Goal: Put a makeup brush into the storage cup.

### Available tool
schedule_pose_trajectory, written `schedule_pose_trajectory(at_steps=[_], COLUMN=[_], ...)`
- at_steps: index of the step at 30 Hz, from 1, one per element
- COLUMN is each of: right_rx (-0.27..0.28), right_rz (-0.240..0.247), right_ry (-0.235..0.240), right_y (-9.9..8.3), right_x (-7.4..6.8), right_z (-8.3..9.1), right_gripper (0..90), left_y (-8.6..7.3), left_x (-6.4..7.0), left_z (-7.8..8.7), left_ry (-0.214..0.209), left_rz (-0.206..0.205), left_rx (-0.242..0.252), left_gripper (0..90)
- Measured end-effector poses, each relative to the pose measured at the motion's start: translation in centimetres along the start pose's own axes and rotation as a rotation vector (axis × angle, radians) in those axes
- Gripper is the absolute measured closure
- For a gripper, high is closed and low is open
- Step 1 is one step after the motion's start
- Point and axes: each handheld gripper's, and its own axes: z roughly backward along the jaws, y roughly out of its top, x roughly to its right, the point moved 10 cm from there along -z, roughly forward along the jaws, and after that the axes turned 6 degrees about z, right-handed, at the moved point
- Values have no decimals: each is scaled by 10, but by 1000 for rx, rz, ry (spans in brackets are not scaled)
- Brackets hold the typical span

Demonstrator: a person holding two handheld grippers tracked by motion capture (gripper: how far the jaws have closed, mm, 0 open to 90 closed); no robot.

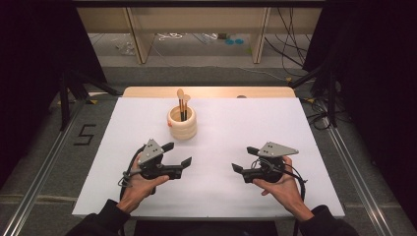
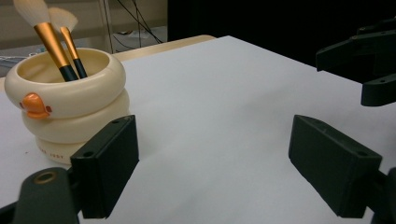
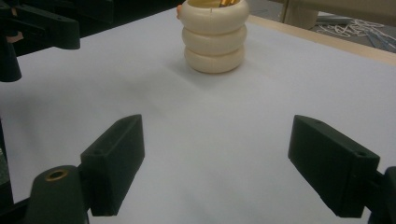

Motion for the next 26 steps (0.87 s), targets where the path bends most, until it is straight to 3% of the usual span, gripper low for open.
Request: schedule_pose_trajectory(at_steps=[9, 11, 19, 26], right_rx=[4, 4, 0, 6], right_rz=[-3, -3, 3, 3], right_ry=[0, -2, -1, -1], right_y=[0, 0, 0, 1], right_x=[0, 0, -1, -1], right_z=[0, 0, 1, 1], right_gripper=[193, 193, 192, 193], left_y=[0, 0, 0, -1], left_x=[5, 4, 4, 2], left_z=[6, 8, 8, 8], left_ry=[-5, -4, 2, 5], left_rz=[6, -7, 13, 5], left_rx=[12, 14, 18, 14], left_gripper=[159, 158, 158, 159])
